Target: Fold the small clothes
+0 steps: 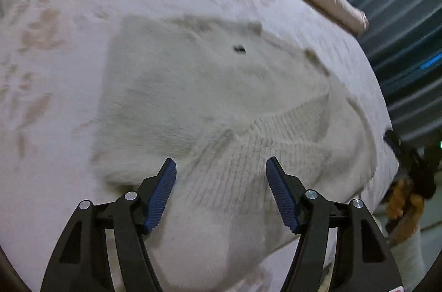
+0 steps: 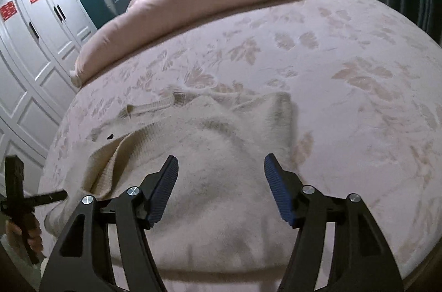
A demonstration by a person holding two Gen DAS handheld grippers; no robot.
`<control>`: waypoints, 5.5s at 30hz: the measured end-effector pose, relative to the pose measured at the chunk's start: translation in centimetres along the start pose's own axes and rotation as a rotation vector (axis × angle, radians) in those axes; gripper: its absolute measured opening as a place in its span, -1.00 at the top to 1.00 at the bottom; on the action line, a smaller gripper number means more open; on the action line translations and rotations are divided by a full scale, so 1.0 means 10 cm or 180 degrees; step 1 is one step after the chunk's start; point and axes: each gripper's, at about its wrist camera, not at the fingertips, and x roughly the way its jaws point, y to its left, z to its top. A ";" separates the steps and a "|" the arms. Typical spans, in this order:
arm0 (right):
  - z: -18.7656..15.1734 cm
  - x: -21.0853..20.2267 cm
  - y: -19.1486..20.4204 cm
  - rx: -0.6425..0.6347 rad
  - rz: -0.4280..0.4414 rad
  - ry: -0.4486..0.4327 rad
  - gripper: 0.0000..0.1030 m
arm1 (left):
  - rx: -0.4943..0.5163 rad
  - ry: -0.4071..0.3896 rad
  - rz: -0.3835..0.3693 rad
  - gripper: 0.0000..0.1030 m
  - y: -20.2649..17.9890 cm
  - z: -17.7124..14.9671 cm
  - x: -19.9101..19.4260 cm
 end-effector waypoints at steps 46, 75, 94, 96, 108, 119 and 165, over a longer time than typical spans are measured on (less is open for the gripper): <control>-0.59 0.20 -0.51 0.0870 -0.0031 0.0474 -0.53 | -0.1555 -0.0616 0.0081 -0.39 0.80 -0.43 -0.23; -0.95 -1.37 -0.38 0.0224 -0.0296 0.0269 -0.25 | -0.0732 -0.0820 0.0524 0.03 0.05 -1.63 -1.52; -0.19 -1.19 -0.21 0.0340 0.0325 -0.0500 0.86 | -0.0470 -0.1255 0.0268 0.94 -0.02 -0.36 -1.25; -0.24 -0.87 -0.33 0.0309 0.0046 -0.0310 0.86 | -0.0420 -0.1156 0.0445 0.94 0.02 -0.28 -1.06; -0.48 -0.46 -0.29 0.0306 -0.0652 0.0009 0.68 | -0.0442 -0.0739 0.0934 0.76 0.14 -0.42 -0.51; -1.64 -0.41 1.45 -0.0608 0.0987 0.1081 0.68 | 0.0134 -0.0311 0.0330 0.51 -1.07 -1.39 -0.49; -1.52 -0.19 1.27 -0.0767 0.0314 0.1067 0.38 | 0.0027 -0.0311 0.1067 0.12 -0.95 -1.57 -0.20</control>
